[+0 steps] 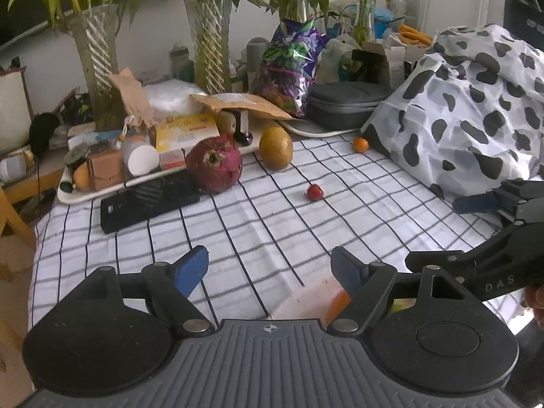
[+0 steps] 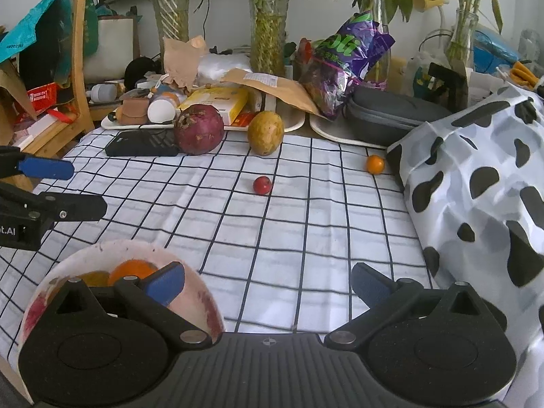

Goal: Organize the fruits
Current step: 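Move both tools toward the red dragon fruit and small red tomato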

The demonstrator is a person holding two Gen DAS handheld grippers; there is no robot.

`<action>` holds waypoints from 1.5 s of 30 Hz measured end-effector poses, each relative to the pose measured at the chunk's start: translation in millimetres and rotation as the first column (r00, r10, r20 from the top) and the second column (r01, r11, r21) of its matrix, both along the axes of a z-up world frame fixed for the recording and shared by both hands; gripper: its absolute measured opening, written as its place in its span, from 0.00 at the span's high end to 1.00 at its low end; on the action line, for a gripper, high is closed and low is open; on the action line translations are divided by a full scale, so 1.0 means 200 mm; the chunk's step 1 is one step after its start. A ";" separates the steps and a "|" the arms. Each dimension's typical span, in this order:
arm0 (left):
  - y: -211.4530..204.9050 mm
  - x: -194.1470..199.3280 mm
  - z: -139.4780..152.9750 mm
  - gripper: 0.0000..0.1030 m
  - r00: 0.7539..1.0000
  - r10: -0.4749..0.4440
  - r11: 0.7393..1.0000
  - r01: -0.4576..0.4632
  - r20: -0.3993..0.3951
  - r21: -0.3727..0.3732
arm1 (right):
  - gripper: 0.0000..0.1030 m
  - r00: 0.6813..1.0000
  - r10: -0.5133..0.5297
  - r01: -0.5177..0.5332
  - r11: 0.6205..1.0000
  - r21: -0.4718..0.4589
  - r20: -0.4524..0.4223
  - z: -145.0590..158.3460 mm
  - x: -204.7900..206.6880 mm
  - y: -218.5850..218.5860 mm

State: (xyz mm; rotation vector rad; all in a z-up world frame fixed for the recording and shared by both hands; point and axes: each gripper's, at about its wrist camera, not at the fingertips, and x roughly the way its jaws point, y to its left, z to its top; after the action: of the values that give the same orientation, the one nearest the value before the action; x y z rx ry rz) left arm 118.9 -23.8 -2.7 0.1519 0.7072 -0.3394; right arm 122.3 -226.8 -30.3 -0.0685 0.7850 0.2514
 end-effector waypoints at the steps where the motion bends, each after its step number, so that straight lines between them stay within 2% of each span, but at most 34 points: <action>1: 0.00 0.01 0.00 0.24 1.000 -0.002 1.000 0.002 0.002 0.003 | 0.00 1.000 0.001 -0.001 1.000 -0.001 0.000 0.00 0.02 0.00; 24: 0.00 0.37 -0.11 0.24 1.000 -0.001 0.996 0.002 -0.007 0.094 | 0.00 0.999 0.048 -0.048 0.999 -0.001 -0.023 -0.07 0.42 0.08; 35: 0.06 0.55 -0.19 0.24 0.999 0.021 0.996 -0.018 -0.034 0.089 | 0.00 0.993 0.118 -0.118 0.993 -0.019 -0.013 -0.14 0.60 0.12; 39: 0.11 0.60 -0.21 0.24 0.998 0.040 0.997 -0.037 -0.046 0.069 | 0.15 0.991 0.134 -0.134 0.991 0.004 -0.024 -0.17 0.67 0.14; 43: 0.14 0.63 -0.23 0.24 0.998 0.055 0.996 -0.053 -0.044 0.065 | 0.24 0.987 0.155 -0.155 0.988 0.013 -0.032 -0.20 0.72 0.16; 45: 0.15 0.64 -0.23 0.24 0.997 0.061 0.997 -0.058 -0.047 0.059 | 0.37 0.986 0.164 -0.164 0.986 0.007 -0.039 -0.22 0.75 0.17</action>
State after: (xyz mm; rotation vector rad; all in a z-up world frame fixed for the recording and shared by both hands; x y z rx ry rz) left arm 246.7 6.4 -49.2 0.1771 0.7685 -0.2663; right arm 271.5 -192.3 -73.6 -0.1250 0.8187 0.4118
